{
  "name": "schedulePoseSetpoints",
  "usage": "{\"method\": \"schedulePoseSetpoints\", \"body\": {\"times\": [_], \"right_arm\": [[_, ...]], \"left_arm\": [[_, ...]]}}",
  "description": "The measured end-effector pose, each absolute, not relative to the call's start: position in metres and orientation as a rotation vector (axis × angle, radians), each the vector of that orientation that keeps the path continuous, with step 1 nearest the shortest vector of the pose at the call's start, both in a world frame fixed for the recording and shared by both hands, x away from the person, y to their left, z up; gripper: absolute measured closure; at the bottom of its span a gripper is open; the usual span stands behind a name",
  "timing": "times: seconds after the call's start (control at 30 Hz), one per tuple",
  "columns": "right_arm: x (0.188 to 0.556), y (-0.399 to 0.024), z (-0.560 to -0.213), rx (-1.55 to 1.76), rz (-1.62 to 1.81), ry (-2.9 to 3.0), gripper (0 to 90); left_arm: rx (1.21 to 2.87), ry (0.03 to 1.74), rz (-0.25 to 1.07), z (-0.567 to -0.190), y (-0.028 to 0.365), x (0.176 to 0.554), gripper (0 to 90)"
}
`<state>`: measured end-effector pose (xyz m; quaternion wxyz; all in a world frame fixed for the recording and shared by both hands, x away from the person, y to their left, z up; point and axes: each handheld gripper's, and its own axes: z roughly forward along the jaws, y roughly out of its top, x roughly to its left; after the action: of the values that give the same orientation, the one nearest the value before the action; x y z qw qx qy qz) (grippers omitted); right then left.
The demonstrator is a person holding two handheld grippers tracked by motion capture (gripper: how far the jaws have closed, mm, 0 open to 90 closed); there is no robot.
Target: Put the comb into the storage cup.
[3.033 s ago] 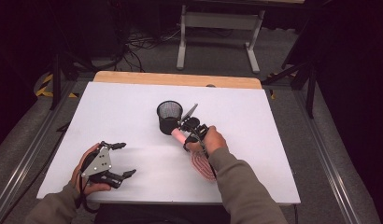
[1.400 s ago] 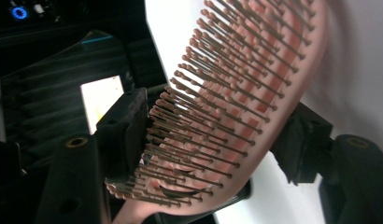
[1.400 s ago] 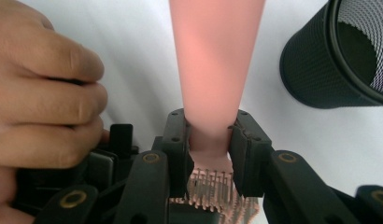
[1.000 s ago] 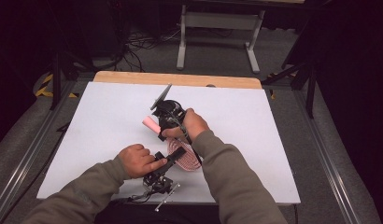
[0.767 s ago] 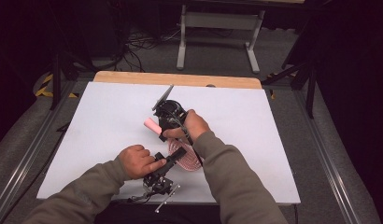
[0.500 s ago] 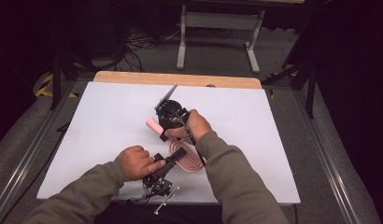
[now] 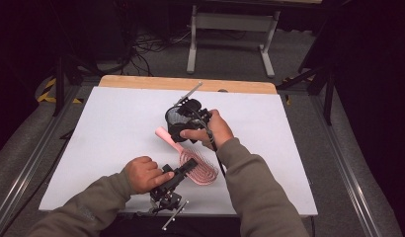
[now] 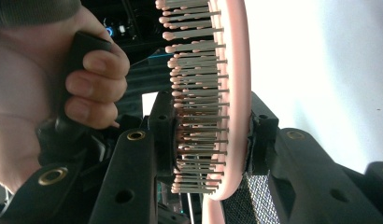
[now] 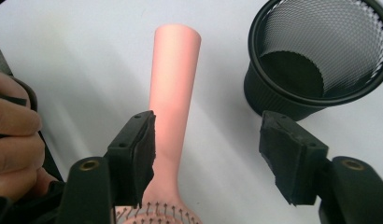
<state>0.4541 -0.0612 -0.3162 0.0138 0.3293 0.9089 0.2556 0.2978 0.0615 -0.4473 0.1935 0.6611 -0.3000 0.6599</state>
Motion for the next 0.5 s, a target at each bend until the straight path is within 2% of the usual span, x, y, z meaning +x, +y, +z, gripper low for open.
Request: {"method": "schedulePoseSetpoints", "body": {"times": [0.13, 0.27, 0.5], "right_arm": [[0.45, -0.067, -0.309, 0.987, 0.851, 2.792, 33.4], [0.448, -0.081, -0.303, 0.967, 0.896, 2.704, 29.4], [0.434, -0.114, -0.3, 0.897, 0.93, 2.542, 28.4]], "left_arm": [[1.839, -0.795, 1.816, -0.45, 0.062, 0.3, 64.0], [1.86, -0.816, 1.852, -0.449, 0.065, 0.3, 64.0], [1.867, -0.764, 1.876, -0.449, 0.073, 0.305, 64.0]]}}
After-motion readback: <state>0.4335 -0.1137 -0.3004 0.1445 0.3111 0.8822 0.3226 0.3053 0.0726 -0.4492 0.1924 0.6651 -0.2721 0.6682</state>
